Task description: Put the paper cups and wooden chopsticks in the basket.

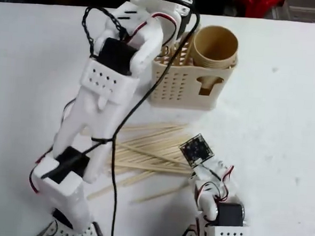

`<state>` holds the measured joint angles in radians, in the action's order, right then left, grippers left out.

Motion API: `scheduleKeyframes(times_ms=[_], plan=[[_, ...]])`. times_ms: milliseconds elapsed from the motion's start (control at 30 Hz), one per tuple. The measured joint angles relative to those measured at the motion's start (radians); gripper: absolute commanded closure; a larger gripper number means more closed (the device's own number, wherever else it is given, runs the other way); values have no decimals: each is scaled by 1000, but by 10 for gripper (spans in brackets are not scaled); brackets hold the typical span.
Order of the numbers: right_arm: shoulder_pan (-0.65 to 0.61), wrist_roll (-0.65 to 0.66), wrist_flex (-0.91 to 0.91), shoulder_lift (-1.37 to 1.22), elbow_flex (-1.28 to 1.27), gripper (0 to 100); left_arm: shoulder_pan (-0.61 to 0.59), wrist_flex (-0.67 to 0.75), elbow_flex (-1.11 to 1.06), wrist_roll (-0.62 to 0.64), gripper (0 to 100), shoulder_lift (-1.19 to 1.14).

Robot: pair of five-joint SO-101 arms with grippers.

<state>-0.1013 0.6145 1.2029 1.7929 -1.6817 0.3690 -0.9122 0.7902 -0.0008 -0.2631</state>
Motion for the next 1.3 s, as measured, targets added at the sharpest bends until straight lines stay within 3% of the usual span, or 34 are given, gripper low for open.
scheduleKeyframes(times_ms=[67, 433, 567, 867, 1100, 1300], plan=[[0, 0, 0, 0, 0, 978, 0, -17, 0, 0, 853, 2], [2, 0, 0, 0, 0, 978, -54, -152, 3, 0, 879, 2], [0, 0, 0, 0, 0, 978, -107, -307, 48, 0, 880, 38], [0, 0, 0, 0, 0, 978, -218, -822, 106, 0, 877, 281], [0, 0, 0, 0, 0, 978, -272, -856, -256, -83, 877, 431], [0, 0, 0, 0, 0, 978, -273, -655, -813, -232, 876, 704]])
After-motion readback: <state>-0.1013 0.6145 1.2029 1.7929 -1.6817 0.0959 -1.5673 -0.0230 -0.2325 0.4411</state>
